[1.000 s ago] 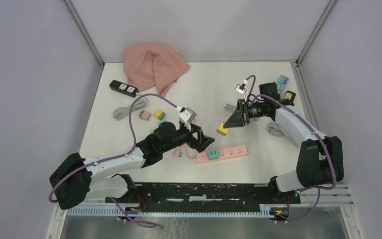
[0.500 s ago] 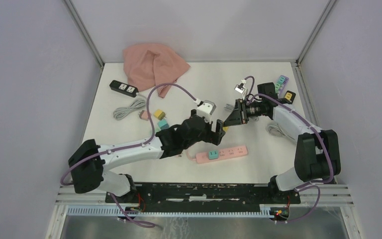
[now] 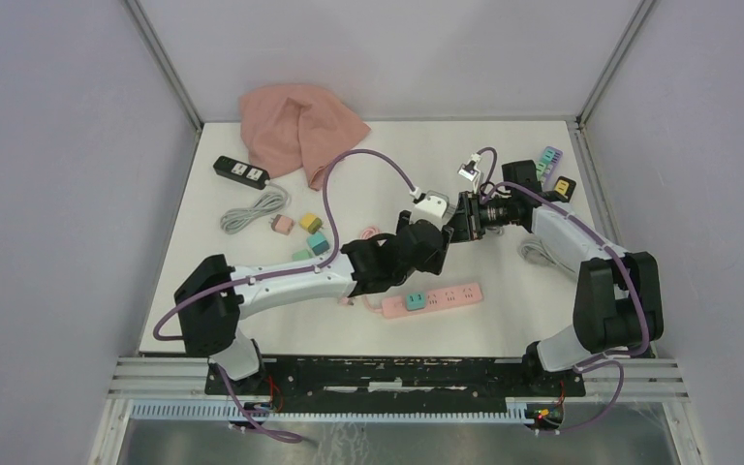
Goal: Pull the plug off the socket
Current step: Place the plug at the center of the board.
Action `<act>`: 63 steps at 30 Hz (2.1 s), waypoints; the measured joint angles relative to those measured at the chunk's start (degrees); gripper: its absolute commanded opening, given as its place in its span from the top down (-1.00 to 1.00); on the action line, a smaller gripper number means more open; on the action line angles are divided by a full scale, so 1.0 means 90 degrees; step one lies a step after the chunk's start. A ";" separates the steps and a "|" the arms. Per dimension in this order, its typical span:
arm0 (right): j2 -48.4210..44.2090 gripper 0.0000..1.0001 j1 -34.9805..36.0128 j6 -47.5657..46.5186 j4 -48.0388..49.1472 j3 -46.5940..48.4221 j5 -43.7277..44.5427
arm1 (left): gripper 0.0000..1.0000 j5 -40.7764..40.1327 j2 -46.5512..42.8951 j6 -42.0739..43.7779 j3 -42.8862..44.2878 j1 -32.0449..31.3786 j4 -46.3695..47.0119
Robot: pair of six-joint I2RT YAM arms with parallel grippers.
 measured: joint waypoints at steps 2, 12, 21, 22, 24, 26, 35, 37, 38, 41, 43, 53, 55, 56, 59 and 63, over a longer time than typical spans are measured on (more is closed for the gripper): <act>0.0000 0.97 0.0002 0.0002 0.0000 0.0000 0.0000 | -0.32 0.0002 0.0112 -0.0002 0.0100 0.0002 -0.0049; 0.0002 0.97 0.0002 0.0051 0.0002 0.0000 -0.0002 | -0.14 0.0078 0.0323 0.0000 0.0214 0.0000 -0.0192; 0.0015 0.39 0.0002 0.0051 0.0000 -0.0010 0.0029 | 0.88 0.0199 0.0466 0.0046 0.0284 -0.0005 -0.0192; 0.0015 0.28 0.0000 0.0049 0.0002 -0.0012 0.0027 | 0.93 0.0204 0.0466 0.0046 0.0284 -0.0005 -0.0192; 0.0015 0.03 0.0000 0.0049 0.0000 -0.0012 0.0024 | 0.94 0.0185 0.0466 0.0046 0.0277 -0.0005 -0.0177; 0.0015 -0.17 0.0002 0.0046 -0.0010 -0.0012 0.0019 | 0.94 0.0168 0.0459 0.0049 0.0238 -0.0005 -0.0136; 0.0012 -0.32 0.0002 -0.0131 -0.0175 -0.0012 0.0022 | 0.94 -0.0469 -0.0155 0.0034 -0.1105 0.0160 0.0078; 0.0012 -0.32 0.0002 -0.0172 -0.0202 -0.0012 0.0022 | 0.94 -0.0690 -0.0398 -0.0022 -0.1348 0.0253 0.0044; 0.0012 -0.33 0.0002 -0.0182 -0.0202 -0.0012 0.0022 | 0.94 -0.0787 -0.0542 -0.0083 -0.1462 0.0328 0.0024; 0.0012 -0.33 0.0002 -0.0202 -0.0221 -0.0012 0.0022 | 0.94 -0.0981 -0.0986 -0.0240 -0.1763 0.0670 -0.0070; 0.0012 -0.33 0.0002 -0.0219 -0.0236 -0.0012 0.0022 | 0.94 -0.0993 -0.1260 -0.0355 -0.2004 0.0981 -0.0070; 0.0012 -0.33 0.0002 -0.0279 -0.0294 -0.0012 0.0022 | 0.94 -0.0627 -0.2084 -0.1413 -0.3232 0.3381 -0.0189; 0.0012 -0.33 0.0002 -0.0294 -0.0294 -0.0012 0.0022 | 0.94 -0.0563 -0.2161 -0.1608 -0.3344 0.3798 -0.0197; 0.0012 -0.33 0.0002 -0.0299 -0.0294 -0.0012 0.0022 | 0.94 -0.0522 -0.2171 -0.1695 -0.3364 0.3978 -0.0192; 0.0012 -0.33 0.0002 -0.0308 -0.0299 -0.0012 0.0022 | 0.94 -0.0423 -0.2113 -0.1919 -0.3356 0.4478 -0.0187; 0.0012 -0.33 0.0002 -0.0311 -0.0308 -0.0012 0.0022 | 0.92 -0.0308 -0.1530 -0.2103 -0.3050 0.4877 -0.0338</act>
